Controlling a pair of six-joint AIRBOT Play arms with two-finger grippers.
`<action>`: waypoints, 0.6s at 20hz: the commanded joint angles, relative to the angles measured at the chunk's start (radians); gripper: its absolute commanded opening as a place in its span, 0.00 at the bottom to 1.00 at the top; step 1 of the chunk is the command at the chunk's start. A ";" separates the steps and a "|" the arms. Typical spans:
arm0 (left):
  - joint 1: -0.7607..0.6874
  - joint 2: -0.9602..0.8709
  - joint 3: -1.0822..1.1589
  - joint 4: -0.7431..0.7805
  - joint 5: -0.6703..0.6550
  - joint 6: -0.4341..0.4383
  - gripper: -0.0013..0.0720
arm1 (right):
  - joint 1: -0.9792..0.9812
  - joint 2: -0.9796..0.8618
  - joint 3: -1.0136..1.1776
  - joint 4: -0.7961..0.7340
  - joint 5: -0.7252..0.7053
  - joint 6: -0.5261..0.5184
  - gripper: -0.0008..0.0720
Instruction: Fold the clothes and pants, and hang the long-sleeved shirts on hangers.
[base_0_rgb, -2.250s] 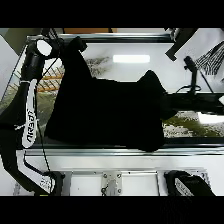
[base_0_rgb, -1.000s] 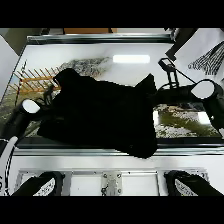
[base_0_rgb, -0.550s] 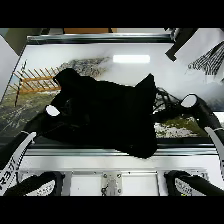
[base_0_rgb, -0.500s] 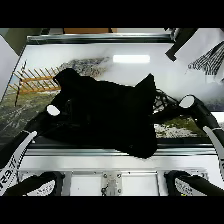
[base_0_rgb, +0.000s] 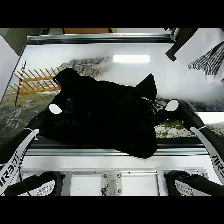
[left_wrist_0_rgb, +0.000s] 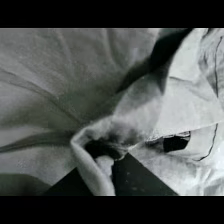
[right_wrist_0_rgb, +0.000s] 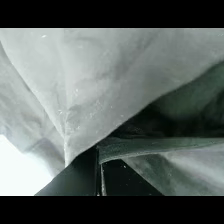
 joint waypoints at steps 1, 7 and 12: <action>0.027 0.024 0.018 0.000 0.024 -0.008 0.03 | 0.003 0.009 0.039 0.015 -0.006 0.000 0.03; 0.148 0.309 0.560 -0.007 -0.087 -0.008 0.03 | -0.088 0.180 0.584 0.016 0.062 0.000 0.03; 0.061 0.403 1.122 0.000 -0.005 -0.004 0.03 | -0.098 0.315 1.061 0.016 -0.158 0.001 0.03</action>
